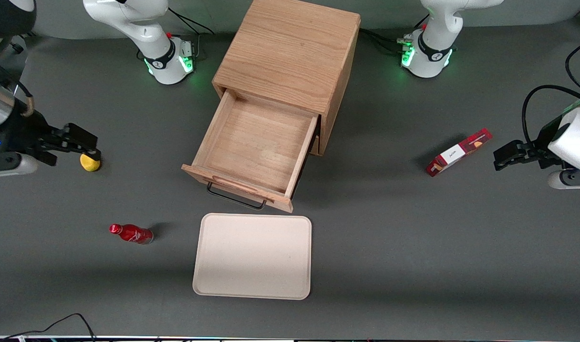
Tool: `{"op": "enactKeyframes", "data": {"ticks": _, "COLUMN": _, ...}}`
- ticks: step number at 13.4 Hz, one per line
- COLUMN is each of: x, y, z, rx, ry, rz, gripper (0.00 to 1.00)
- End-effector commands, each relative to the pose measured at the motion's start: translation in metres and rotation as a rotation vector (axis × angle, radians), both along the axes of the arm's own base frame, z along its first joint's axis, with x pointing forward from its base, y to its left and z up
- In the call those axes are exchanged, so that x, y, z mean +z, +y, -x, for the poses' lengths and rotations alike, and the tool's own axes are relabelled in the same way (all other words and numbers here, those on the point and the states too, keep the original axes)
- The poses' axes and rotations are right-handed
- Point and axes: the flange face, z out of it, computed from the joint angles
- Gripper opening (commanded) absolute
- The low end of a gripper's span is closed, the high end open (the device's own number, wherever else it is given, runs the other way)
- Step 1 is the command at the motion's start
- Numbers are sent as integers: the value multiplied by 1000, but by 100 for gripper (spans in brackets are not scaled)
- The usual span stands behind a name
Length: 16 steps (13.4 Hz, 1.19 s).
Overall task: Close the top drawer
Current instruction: 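Move the right gripper toward the front of the open drawer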
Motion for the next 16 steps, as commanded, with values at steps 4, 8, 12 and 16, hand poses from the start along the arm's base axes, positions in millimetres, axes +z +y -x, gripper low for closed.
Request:
{"op": "enactKeyframes", "data": {"ticks": 4, "x": -22, "y": 82, "z": -27, "rx": 148, "ry": -75, "rz": -153, "gripper": 100}}
{"op": "enactKeyframes", "data": {"ticks": 8, "x": -63, "y": 104, "z": -43, "rx": 489, "ry": -75, "rz": -167, "gripper": 100}}
{"op": "enactKeyframes", "data": {"ticks": 12, "x": -123, "y": 104, "z": -68, "rx": 796, "ry": 39, "rz": -219, "gripper": 100}}
{"op": "enactKeyframes", "data": {"ticks": 16, "x": -152, "y": 91, "z": -82, "rx": 866, "ry": 94, "rz": -348, "gripper": 100}}
